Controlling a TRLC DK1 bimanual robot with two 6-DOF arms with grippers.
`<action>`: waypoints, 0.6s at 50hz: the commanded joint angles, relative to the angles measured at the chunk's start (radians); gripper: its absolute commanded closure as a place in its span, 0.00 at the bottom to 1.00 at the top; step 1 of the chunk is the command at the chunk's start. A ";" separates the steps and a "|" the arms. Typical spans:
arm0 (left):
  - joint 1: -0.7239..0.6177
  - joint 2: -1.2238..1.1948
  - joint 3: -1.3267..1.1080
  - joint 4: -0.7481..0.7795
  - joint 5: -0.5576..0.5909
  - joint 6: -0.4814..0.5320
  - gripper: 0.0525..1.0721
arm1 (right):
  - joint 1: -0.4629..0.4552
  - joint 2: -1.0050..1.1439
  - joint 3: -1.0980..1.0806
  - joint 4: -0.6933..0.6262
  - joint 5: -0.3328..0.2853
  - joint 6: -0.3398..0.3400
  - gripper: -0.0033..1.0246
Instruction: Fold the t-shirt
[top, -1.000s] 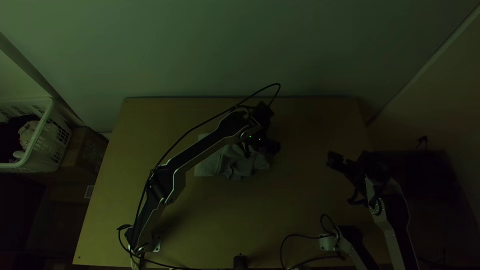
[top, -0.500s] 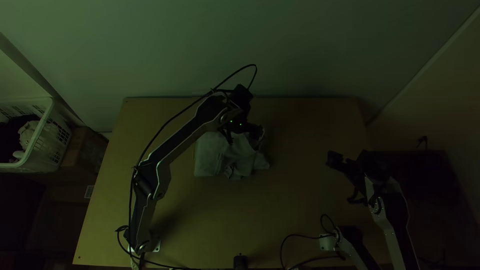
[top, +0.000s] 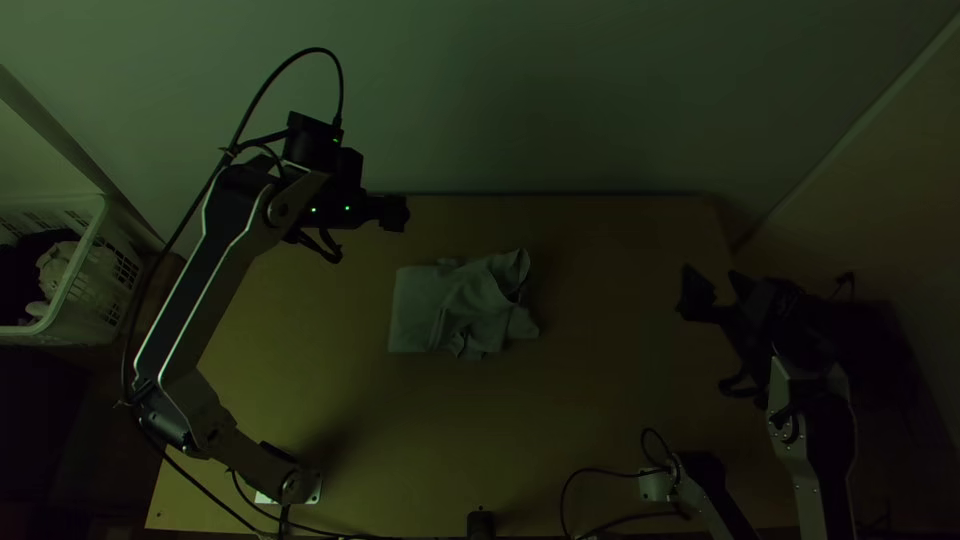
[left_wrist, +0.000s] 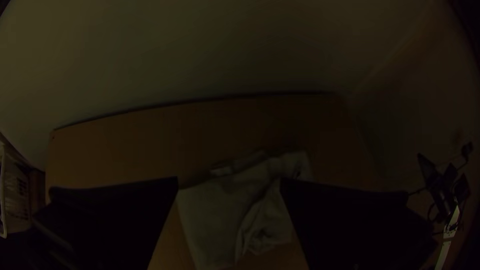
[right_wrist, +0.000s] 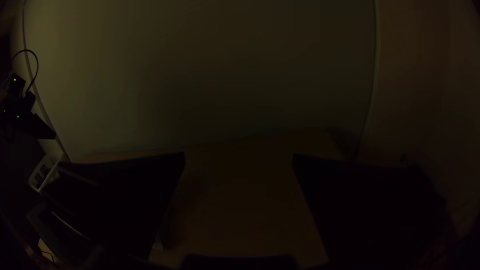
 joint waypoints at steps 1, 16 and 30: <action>0.071 -0.109 -0.102 0.003 -0.005 0.025 0.04 | -0.014 -0.034 0.027 0.024 0.006 -0.056 0.04; 0.217 -0.394 -0.398 0.139 -0.005 0.094 0.04 | -0.029 -0.184 -0.008 0.225 0.007 -0.100 0.04; 0.398 -0.681 -0.656 0.362 -0.005 0.156 0.04 | -0.061 -0.298 -0.046 0.309 0.009 -0.114 0.04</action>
